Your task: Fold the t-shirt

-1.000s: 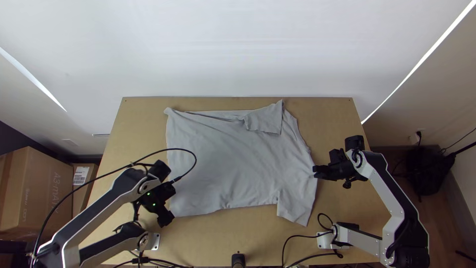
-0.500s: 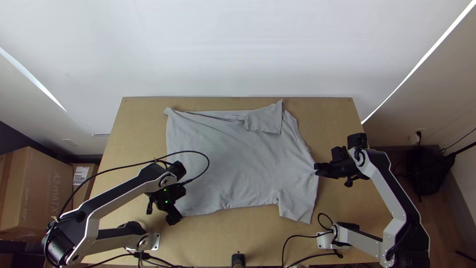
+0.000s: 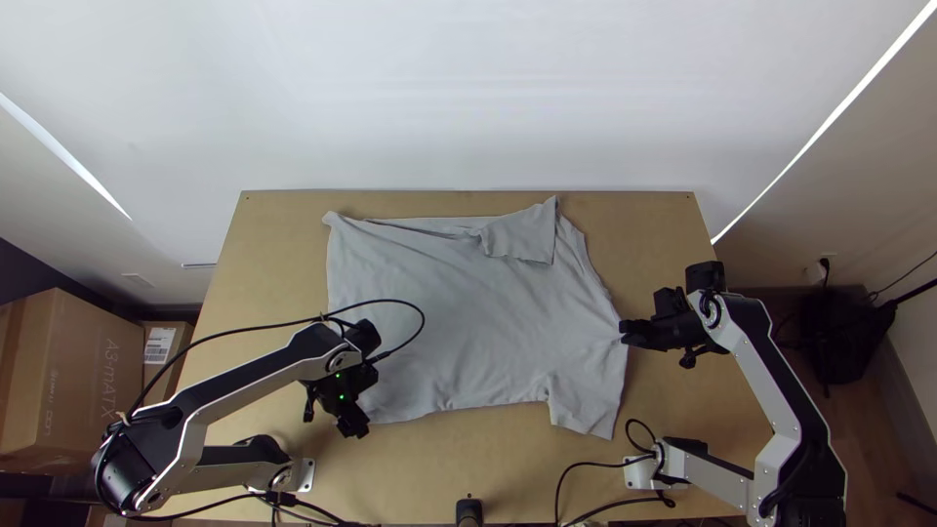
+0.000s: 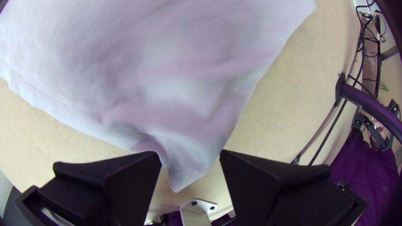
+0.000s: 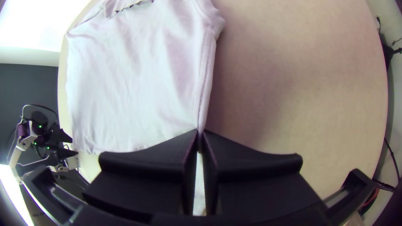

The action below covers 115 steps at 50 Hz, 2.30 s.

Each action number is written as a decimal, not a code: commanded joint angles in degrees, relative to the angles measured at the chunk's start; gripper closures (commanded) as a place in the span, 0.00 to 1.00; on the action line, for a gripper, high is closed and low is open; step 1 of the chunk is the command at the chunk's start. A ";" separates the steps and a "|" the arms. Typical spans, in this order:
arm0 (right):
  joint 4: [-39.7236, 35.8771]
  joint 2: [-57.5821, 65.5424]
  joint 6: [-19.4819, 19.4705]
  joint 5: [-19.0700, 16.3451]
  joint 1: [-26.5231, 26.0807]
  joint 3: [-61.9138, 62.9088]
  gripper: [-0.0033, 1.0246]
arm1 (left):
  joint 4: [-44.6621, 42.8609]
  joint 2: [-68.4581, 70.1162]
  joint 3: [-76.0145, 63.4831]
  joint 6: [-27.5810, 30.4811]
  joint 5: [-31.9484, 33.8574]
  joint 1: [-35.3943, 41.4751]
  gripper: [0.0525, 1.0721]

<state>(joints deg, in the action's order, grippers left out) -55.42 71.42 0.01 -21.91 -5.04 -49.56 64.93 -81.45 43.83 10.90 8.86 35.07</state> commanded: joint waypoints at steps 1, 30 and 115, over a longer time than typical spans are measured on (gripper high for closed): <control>-1.01 -1.72 -0.98 -0.06 -0.15 -0.01 0.97 | -1.12 -0.73 0.37 -2.02 1.16 0.97 0.41; -1.27 -9.63 -0.89 -0.15 -3.22 -1.86 0.97 | -5.60 14.21 1.69 0.00 0.28 -15.56 0.97; 8.05 3.38 -2.65 16.81 8.11 -81.31 0.97 | -28.89 10.35 82.29 -11.60 -18.00 -37.62 0.98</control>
<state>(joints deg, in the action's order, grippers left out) -49.67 81.82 -1.72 -9.13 4.03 -130.52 39.20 -77.32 124.31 -1.45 -6.37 -0.60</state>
